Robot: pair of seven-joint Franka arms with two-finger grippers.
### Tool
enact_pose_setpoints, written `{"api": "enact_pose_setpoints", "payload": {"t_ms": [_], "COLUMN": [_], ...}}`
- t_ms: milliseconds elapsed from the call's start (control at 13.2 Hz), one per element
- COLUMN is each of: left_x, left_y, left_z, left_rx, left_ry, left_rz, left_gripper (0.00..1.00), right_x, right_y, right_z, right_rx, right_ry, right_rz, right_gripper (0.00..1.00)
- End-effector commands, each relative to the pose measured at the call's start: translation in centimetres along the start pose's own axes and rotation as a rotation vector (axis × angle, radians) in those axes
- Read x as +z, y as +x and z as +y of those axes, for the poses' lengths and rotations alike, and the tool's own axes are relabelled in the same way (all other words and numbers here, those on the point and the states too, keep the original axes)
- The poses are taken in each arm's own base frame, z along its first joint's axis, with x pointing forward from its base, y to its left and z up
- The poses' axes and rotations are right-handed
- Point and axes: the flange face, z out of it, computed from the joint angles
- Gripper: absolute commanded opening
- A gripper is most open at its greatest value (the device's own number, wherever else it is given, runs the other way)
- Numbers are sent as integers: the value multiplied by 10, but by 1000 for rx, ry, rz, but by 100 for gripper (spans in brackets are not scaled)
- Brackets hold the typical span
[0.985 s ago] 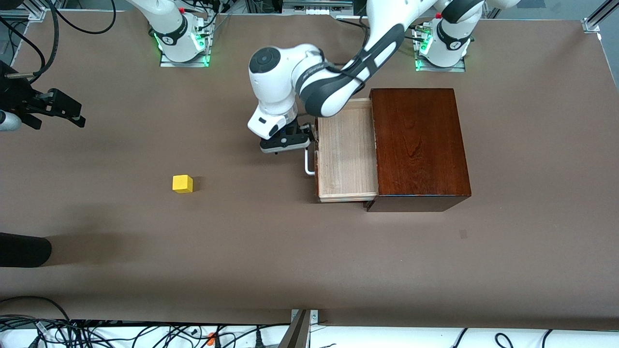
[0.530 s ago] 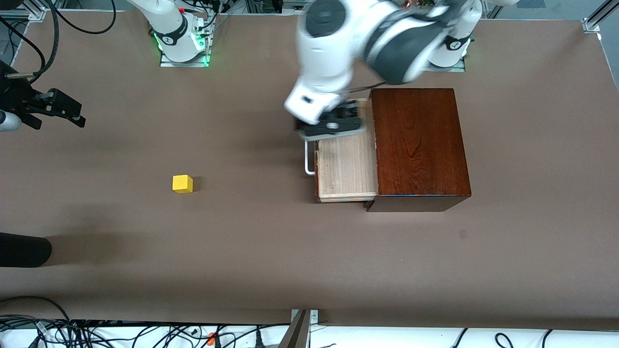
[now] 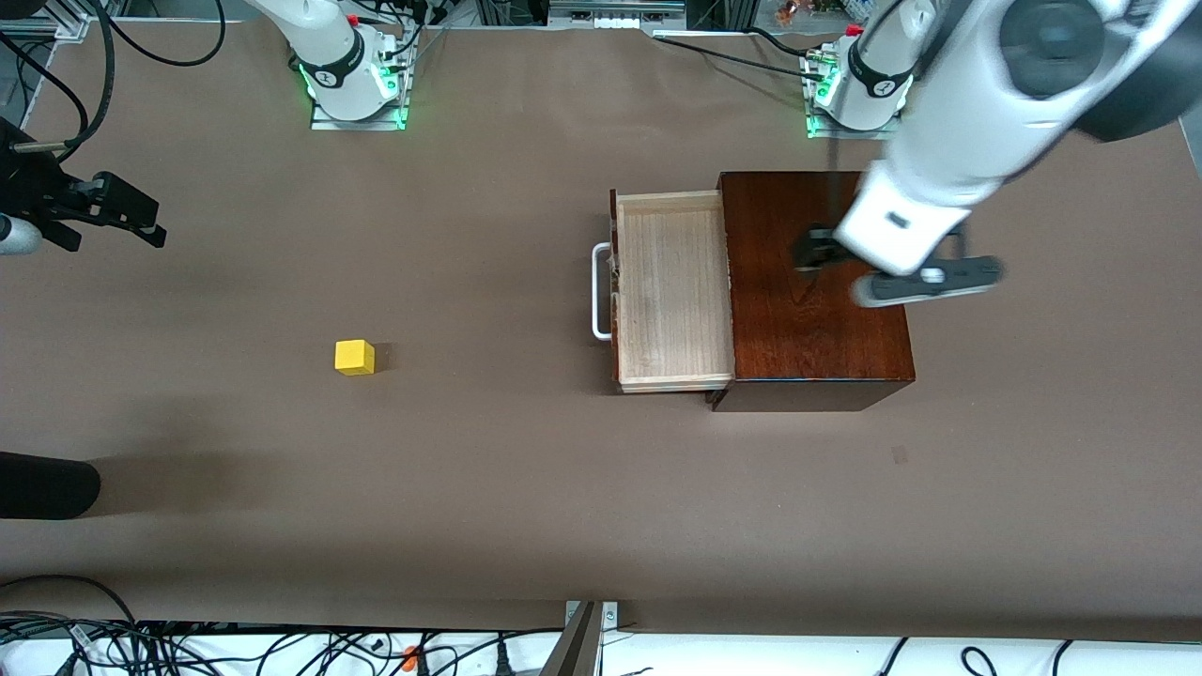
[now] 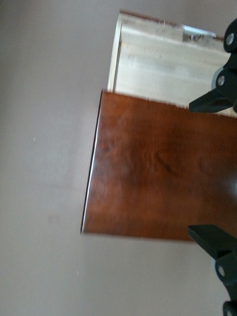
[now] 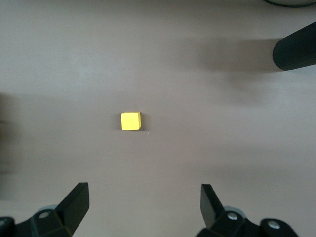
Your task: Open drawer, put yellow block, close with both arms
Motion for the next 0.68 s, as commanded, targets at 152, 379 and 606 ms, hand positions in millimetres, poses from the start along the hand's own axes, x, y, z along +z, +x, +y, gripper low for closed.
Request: {"api": "enact_pose_setpoints", "payload": {"t_ms": [152,379,606], "left_x": [-13,-17,-27], "left_y": [-5,-14,-10], "left_z": [-72,-129,-164], "left_rx": [52,116,172], "left_ry": [11,-10,-22], "left_rz": [-39,-56,-38], "left_gripper": [100,100,100], "right_x": [-7,-6,-6], "right_y": [2,2,2], "right_z": [0,1,1], "right_rx": [2,2,0], "right_ry": [3,1,-1], "right_rz": [9,6,8], "right_gripper": [100,100,100]}}
